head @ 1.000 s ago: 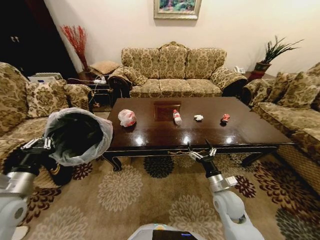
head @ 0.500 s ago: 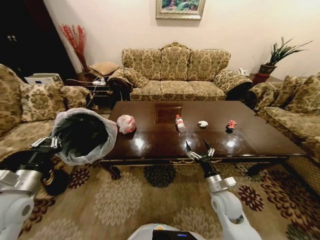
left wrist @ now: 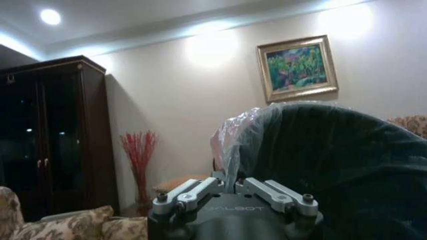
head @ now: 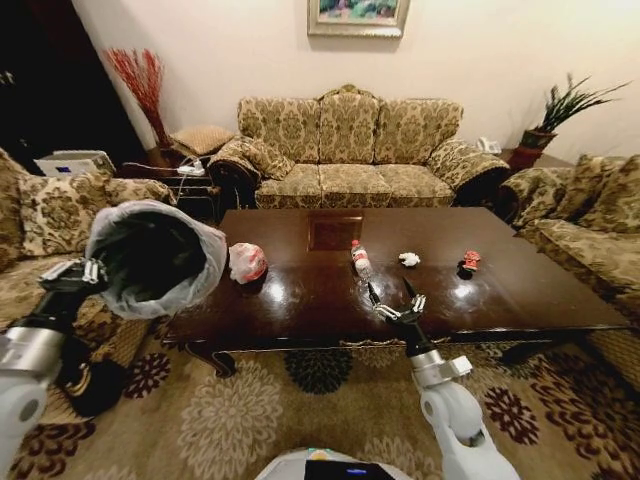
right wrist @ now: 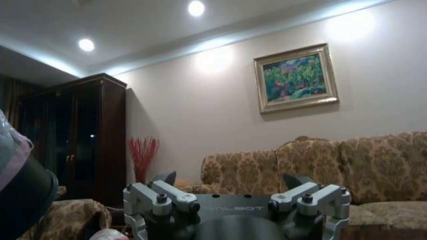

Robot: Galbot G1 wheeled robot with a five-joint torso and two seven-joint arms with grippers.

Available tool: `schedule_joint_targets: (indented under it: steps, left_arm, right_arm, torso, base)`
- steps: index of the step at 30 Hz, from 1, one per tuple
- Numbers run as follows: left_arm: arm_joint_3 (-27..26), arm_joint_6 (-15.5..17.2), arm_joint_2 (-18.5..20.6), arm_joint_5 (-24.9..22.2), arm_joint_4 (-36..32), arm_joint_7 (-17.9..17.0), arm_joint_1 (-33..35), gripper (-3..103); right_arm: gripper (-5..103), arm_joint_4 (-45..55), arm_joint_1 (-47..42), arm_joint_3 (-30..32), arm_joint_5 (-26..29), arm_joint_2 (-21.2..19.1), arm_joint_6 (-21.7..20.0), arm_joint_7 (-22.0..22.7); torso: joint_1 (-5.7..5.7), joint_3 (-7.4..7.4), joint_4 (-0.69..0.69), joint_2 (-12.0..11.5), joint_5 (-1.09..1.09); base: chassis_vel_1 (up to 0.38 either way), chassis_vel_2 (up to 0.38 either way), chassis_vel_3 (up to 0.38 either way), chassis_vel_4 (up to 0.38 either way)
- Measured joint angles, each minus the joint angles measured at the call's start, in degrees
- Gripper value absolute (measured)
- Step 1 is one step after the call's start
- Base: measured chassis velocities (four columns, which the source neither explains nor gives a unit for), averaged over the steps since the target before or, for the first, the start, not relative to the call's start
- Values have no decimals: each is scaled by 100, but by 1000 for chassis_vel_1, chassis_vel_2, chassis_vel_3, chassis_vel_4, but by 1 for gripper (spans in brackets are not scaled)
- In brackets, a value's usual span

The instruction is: Move to the front of the table and place the trash on the table into the trash bin.

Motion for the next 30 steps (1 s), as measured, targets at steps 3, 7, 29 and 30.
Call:
schedule_joint_targets:
  steps: [3,7,29,30]
  left_arm:
    - [-1,2,21,-9,7,4,-2,3]
    - [36,16,50,-11,8,13,-18,3]
    - [184,39,35,27,28,37,-48,3]
    - [184,39,35,27,28,37,-48,3]
  right_arm:
    - [100,-11,13,-6,-2,11,0,0]
    - [100,-39,47,-9,-3,8,-1,15]
    - [100,-34,119,-97,23,-56,-16,424]
    - [100,-34,119,-97,23,-56,-16,424]
  torso:
    - [4,1,0,-1,-2]
    - [7,3,-3,-2,5]
    - [8,3,-3,-3,2]
    - [8,3,-3,-3,2]
  base:
    - [81,76,-80,-76]
    - [115,158,-119,-192]
    - [65,69,-70,-67]
    - [0,0,0,0]
